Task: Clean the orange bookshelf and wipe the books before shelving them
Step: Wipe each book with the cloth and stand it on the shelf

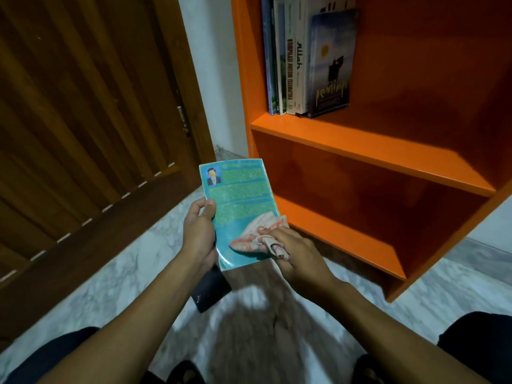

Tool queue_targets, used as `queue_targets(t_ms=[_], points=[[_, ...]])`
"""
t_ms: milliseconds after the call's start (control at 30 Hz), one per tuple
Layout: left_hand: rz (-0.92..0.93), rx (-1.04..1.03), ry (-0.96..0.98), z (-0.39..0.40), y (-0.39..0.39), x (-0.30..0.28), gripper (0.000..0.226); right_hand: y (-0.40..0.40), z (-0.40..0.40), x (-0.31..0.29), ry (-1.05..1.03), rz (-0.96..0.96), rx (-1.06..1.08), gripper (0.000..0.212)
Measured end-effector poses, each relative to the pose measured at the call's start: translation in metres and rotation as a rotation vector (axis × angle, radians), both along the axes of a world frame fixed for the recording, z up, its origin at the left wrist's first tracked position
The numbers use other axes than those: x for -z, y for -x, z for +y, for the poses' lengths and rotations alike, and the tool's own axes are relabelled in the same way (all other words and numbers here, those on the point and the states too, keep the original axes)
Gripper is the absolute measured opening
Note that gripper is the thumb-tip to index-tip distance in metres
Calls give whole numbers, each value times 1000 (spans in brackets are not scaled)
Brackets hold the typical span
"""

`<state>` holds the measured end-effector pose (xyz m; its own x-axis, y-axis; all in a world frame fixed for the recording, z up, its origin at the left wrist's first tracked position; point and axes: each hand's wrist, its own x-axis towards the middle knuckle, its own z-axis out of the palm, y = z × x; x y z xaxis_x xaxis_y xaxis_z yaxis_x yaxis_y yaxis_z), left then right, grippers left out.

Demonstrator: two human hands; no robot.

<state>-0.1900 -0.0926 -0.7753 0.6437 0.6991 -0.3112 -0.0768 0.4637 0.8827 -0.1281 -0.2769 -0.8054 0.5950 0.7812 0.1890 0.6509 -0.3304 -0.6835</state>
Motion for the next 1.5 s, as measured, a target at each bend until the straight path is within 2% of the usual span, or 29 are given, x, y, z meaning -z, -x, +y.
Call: queue_targets(t_ms=[67, 133, 200, 267, 400, 500, 600, 700, 800, 1000, 1100, 1167, 1333, 1400, 1467, 1500], points=[[20, -54, -45, 7, 0, 0, 12, 0, 1, 0, -13, -3, -53, 13], [60, -87, -122, 13, 2, 0, 14, -1, 0, 1, -24, 19, -74, 4], [91, -93, -204, 14, 3, -2, 15, -3, -1, 0, -92, 95, -3, 12], [113, -70, -270, 10, 6, -4, 15, -8, 2, -5, -215, 239, 164, 18], [136, 102, -354, -9, 12, -9, 15, -30, 4, -23, -563, 449, 516, 22], [153, 271, -442, -29, 16, -13, 14, -43, 7, -37, -664, 388, 603, 23], [162, 382, -441, -48, 18, -21, 16, -35, 18, -45, -595, 194, 510, 23], [95, 391, -265, -59, 11, -25, 17, -12, 29, -38, -337, 25, 318, 55], [86, 295, -80, -52, 0, -23, 13, 7, 32, -26, -199, -24, 203, 68], [-17, 34, 165, -20, -13, -17, 7, 24, 23, -5, -273, -32, -80, 60], [-3, -84, 149, -3, -14, -18, 20, 25, 20, 2, -293, -39, -171, 44], [-15, -131, 143, 6, -13, -22, 28, 22, 20, 8, -295, -80, -179, 41], [-63, -236, 67, 29, -7, -32, 12, 20, 18, 10, -239, -211, -230, 41], [-76, -247, 39, 35, -4, -37, 10, 18, 15, 15, -175, -41, -157, 28], [-60, -229, 26, 38, -1, -40, 11, 11, 17, 27, -203, 321, 83, 13], [-45, -214, 18, 37, 1, -40, 12, 6, 18, 31, -247, 504, 236, 16]])
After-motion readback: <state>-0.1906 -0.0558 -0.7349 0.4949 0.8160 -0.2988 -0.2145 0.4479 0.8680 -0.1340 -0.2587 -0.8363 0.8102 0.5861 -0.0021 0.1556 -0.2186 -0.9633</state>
